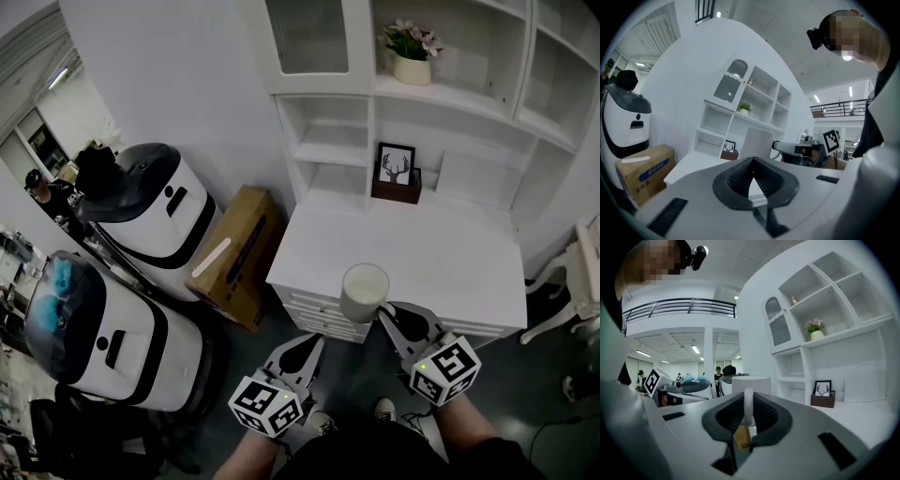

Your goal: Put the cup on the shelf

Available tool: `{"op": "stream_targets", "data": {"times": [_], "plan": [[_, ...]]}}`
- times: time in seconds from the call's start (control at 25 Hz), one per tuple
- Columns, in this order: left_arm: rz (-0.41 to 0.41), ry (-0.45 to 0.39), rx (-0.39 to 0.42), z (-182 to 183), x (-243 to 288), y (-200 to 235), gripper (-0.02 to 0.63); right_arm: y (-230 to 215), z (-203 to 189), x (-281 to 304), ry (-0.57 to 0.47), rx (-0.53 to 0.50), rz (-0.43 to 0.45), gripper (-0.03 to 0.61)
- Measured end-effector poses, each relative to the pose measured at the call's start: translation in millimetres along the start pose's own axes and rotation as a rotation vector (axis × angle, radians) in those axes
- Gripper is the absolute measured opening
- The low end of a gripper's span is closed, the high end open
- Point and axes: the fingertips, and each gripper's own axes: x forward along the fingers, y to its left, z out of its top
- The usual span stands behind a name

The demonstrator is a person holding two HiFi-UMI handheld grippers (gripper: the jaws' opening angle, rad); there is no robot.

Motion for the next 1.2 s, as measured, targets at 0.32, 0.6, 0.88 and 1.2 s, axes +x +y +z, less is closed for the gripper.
{"op": "stream_targets", "data": {"times": [0.32, 0.6, 0.88, 1.2], "plan": [[-0.02, 0.009, -0.004, -1, -16, 16, 0.005, 18, -3, 14, 0.0, 0.014, -0.022, 0.032], [-0.037, 0.006, -0.011, -1, -32, 31, 0.005, 35, -4, 21, -0.002, 0.009, -0.048, 0.031], [-0.059, -0.006, -0.011, 1, -50, 39, 0.005, 54, -4, 26, -0.006, 0.004, -0.069, 0.031], [-0.071, -0.008, -0.014, 1, -57, 46, 0.005, 65, -3, 33, -0.011, -0.003, -0.073, 0.031]]}}
